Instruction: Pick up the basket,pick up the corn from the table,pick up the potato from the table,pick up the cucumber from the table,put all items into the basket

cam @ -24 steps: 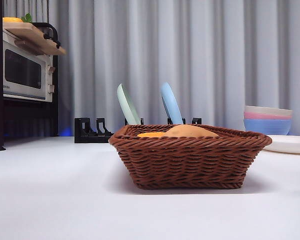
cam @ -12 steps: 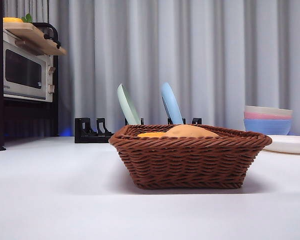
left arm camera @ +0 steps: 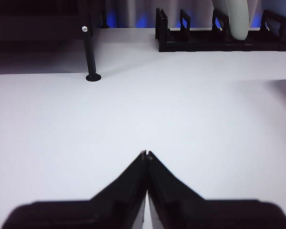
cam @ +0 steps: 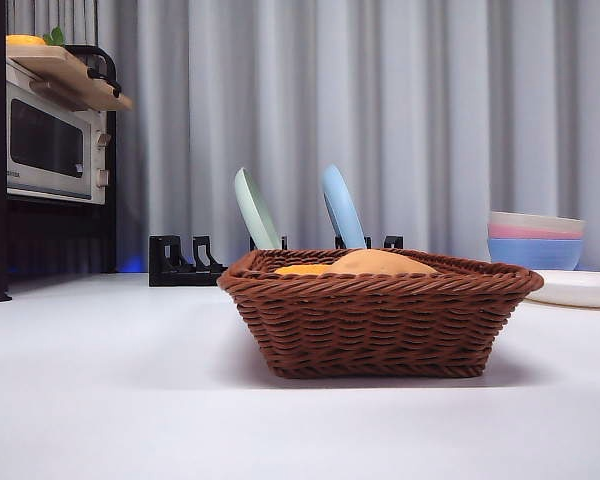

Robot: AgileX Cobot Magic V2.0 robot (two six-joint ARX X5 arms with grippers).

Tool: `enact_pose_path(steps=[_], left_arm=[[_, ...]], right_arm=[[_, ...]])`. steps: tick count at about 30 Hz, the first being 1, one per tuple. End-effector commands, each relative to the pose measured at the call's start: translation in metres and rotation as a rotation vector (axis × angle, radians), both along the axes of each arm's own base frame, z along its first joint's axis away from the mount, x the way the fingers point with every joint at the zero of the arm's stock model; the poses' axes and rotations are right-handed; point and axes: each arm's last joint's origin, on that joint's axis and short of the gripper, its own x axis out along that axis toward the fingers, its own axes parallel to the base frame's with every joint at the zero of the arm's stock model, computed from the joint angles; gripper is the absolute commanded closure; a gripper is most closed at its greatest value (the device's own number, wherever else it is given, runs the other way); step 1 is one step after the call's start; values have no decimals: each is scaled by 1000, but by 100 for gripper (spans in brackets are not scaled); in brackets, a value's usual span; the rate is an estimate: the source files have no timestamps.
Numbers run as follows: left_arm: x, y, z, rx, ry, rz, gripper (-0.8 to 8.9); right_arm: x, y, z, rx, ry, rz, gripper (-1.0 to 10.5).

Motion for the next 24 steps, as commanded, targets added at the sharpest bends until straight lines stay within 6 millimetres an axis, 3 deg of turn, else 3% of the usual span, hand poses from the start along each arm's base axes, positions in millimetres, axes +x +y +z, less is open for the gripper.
enact_pose_path(steps=[1, 24], left_arm=[[0, 0, -4, -6, 13, 6, 817], [0, 0, -4, -6, 13, 6, 817]], right_arm=[[0, 0, -5, 37, 34, -4, 945], [1, 0, -5, 38, 48, -4, 945]])
